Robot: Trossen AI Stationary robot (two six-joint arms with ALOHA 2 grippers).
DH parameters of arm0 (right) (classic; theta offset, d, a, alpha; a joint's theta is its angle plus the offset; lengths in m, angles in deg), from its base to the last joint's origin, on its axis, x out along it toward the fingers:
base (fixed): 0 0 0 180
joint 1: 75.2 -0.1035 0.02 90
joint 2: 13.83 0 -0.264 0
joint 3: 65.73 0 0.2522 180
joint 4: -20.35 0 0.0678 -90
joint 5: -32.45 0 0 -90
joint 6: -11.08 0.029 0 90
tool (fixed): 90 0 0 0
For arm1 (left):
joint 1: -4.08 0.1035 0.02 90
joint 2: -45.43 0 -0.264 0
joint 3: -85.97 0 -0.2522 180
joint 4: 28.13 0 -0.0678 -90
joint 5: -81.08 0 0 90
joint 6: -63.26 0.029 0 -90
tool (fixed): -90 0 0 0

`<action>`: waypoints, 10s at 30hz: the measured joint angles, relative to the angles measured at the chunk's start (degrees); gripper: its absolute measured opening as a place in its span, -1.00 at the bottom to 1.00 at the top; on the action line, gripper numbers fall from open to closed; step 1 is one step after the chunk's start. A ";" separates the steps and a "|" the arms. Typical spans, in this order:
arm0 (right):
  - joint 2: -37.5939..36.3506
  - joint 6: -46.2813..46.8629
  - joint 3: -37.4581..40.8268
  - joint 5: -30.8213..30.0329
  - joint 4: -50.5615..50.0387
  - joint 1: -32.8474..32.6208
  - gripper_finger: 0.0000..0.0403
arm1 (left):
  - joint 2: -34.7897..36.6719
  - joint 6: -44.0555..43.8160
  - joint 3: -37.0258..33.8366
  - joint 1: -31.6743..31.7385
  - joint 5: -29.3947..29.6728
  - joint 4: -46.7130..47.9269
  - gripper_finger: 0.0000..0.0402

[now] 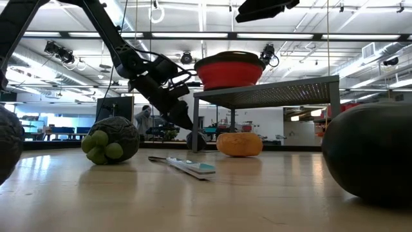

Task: Pick & Place Fruit
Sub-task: Put the mangosteen into the red strainer bowl

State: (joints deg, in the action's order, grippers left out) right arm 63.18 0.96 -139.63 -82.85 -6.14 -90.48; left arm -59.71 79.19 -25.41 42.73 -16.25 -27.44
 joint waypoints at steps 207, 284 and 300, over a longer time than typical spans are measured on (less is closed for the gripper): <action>-0.04 -3.69 0.00 0.01 -9.41 0.48 0.58 | 13.11 -50.98 4.93 -56.65 19.70 49.76 0.80; -1.43 -1.03 0.00 -3.04 5.00 1.24 0.58 | 13.25 14.81 16.34 -57.29 63.18 26.40 0.33; -0.31 0.73 0.00 -2.93 13.79 2.81 0.59 | 13.22 26.70 16.34 -57.18 66.72 17.15 0.34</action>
State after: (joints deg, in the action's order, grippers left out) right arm 62.87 1.69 -139.63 -85.78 7.65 -87.67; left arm -46.49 105.89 -9.07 -14.44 50.47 -10.29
